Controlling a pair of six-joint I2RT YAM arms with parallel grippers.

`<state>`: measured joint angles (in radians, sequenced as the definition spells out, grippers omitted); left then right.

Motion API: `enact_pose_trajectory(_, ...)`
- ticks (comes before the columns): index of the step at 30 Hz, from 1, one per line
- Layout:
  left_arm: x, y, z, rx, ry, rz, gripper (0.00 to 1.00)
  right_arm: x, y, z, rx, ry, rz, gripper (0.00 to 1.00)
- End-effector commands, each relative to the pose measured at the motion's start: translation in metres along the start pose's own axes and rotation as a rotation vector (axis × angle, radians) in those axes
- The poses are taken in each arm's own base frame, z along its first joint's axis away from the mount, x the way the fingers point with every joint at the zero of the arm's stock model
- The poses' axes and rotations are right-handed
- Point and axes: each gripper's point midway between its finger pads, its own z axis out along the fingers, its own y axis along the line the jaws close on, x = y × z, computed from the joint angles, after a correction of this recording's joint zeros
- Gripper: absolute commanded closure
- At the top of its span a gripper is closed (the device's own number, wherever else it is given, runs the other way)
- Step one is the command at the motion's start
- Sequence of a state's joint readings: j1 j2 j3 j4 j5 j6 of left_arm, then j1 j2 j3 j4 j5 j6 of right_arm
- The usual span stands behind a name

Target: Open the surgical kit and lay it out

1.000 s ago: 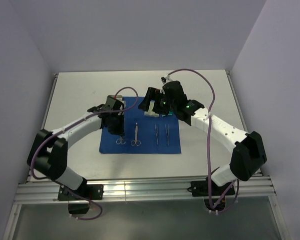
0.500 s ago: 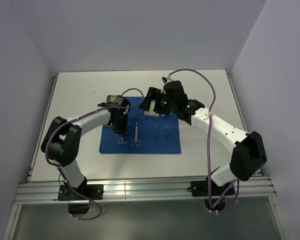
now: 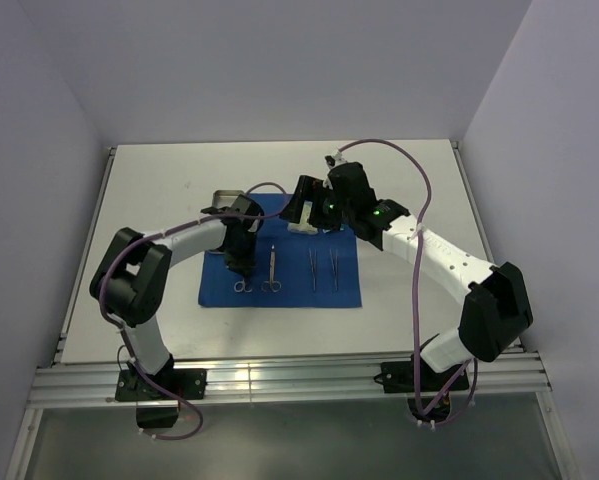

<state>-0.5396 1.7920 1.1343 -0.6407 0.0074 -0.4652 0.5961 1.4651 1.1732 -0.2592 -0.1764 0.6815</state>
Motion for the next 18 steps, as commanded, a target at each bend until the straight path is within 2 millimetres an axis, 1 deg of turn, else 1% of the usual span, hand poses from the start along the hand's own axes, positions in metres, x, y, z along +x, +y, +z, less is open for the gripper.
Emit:
enact_pose_trajectory(1,-0.0117,-0.0071,-0.0045,-0.009,-0.036,0.006,0.96,-0.0083,0.0003,-0.0017,-0.006,-0.024,-0.014,0.05)
enact_pose_trajectory(7,-0.0121,-0.0088,-0.0008,-0.014,-0.019,0.0,0.94,-0.0076,-0.0007,-0.0025,-0.004,-0.022,-0.014,0.04)
enact_pose_trajectory(10,-0.0125,-0.0091,0.001,-0.014,-0.013,-0.004,0.92,-0.0073,-0.0014,-0.0029,-0.003,-0.021,-0.014,0.04)
enact_pose_trajectory(12,-0.0113,-0.0088,0.0024,-0.018,-0.008,-0.003,0.89,-0.0082,-0.0017,-0.0035,-0.005,-0.022,-0.015,0.05)
enact_pose_trajectory(13,-0.0112,-0.0091,0.0023,-0.016,-0.007,-0.003,0.85,-0.0088,-0.0024,-0.0035,-0.003,-0.024,-0.014,0.05)
enact_pose_trajectory(18,-0.0113,-0.0097,0.0035,-0.016,-0.002,-0.004,0.8,-0.0091,-0.0019,-0.0041,-0.006,-0.023,-0.013,0.05)
